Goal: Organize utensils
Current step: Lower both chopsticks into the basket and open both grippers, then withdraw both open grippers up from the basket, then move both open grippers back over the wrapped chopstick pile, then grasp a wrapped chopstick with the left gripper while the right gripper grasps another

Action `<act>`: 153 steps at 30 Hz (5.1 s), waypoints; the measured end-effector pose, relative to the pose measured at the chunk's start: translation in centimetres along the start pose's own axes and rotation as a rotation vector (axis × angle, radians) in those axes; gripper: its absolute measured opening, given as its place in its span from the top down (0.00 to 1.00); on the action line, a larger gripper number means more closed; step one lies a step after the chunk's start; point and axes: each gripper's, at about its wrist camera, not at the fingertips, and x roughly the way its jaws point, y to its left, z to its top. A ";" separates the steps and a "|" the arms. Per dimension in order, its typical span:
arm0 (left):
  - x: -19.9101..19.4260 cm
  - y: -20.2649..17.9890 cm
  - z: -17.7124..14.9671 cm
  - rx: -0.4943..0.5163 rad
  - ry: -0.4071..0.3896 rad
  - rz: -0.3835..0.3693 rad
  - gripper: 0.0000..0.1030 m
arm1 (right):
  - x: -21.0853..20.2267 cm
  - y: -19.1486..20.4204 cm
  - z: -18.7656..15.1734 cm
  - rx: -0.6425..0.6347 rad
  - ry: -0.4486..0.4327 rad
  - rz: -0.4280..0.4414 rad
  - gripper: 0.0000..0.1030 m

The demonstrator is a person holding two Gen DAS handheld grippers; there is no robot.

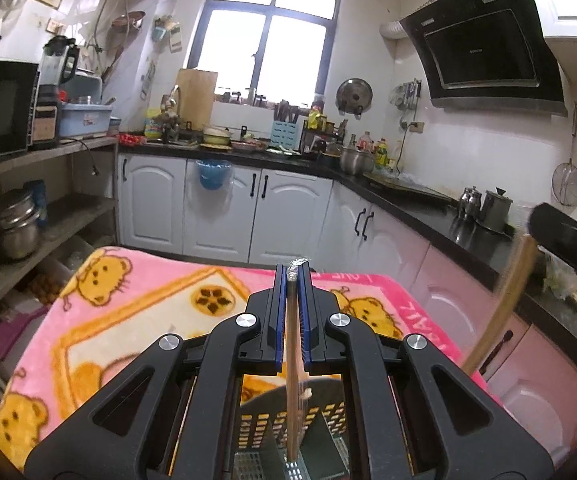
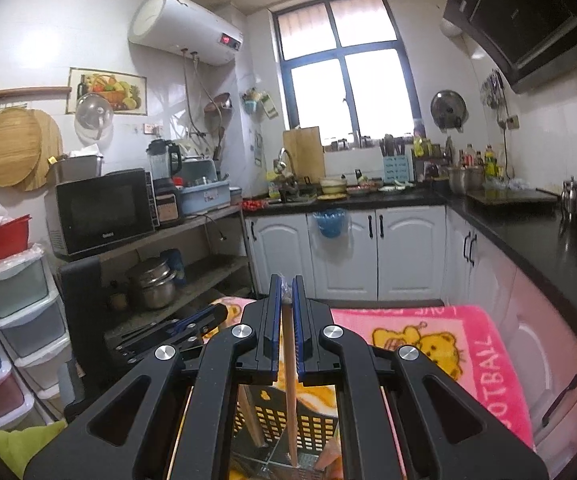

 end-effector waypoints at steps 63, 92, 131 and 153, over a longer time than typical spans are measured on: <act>-7.8 1.6 -6.1 -0.082 0.103 -0.041 0.10 | -4.5 -1.4 -10.1 0.054 0.120 -0.053 0.39; -12.4 3.4 -11.1 -0.152 0.170 -0.023 0.10 | -8.1 0.8 -14.4 0.022 0.189 -0.030 0.39; -12.3 4.8 -20.5 -0.162 0.444 -0.005 0.10 | -7.2 0.1 -20.5 0.037 0.384 -0.032 0.45; -12.8 5.9 -24.2 -0.382 0.618 -0.223 0.38 | -5.5 0.2 -22.5 0.032 0.471 -0.010 0.70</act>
